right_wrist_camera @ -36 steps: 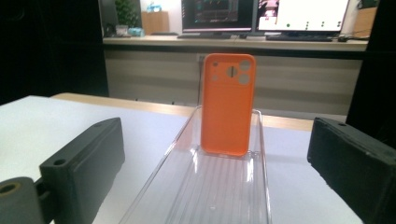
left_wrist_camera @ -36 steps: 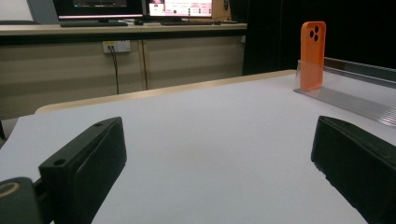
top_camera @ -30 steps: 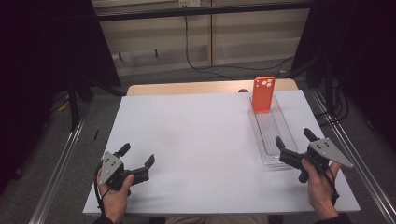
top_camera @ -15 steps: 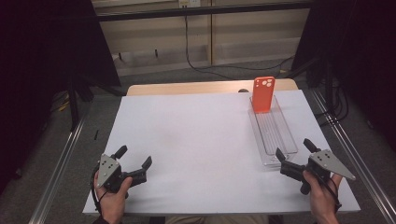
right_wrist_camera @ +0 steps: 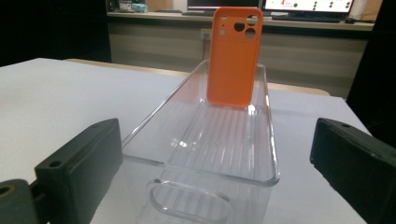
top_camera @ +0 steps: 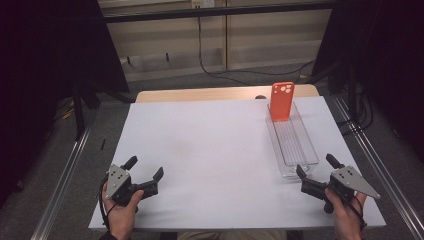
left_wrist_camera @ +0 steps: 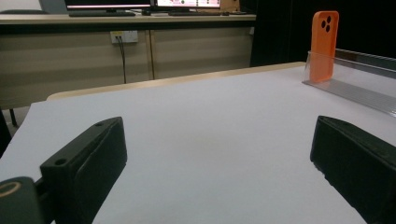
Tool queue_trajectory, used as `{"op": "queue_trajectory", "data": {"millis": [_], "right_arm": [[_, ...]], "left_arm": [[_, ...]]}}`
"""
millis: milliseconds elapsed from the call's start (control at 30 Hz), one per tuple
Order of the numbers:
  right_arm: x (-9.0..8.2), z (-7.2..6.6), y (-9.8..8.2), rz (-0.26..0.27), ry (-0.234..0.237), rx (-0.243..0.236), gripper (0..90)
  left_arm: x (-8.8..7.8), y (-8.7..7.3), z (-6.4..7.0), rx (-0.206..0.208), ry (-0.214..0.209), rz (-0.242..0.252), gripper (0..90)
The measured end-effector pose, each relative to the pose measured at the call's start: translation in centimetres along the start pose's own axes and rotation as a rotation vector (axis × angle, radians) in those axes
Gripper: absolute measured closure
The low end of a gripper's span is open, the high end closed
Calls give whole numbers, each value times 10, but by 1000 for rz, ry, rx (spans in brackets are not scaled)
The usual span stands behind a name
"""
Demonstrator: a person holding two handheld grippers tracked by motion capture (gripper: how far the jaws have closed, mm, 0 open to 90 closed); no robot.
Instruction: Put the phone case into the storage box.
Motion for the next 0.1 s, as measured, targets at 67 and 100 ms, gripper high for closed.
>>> {"op": "queue_trajectory", "data": {"millis": [67,100], "right_arm": [[0,0,0,-3,13,1,13],[1,-1,0,1,15,-3,13]], "left_arm": [[1,0,1,0,-8,0,37],[1,0,1,4,-9,0,37]]}}
Point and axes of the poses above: each handheld gripper's, and its own axes: x roughly forward along the jaws, y roughly out of its top, z roughly to its right, the point moved 4 cm from there along x, roughly forward along the jaws, and after that the axes turned 11 degrees about x, right-handed, at the moved point
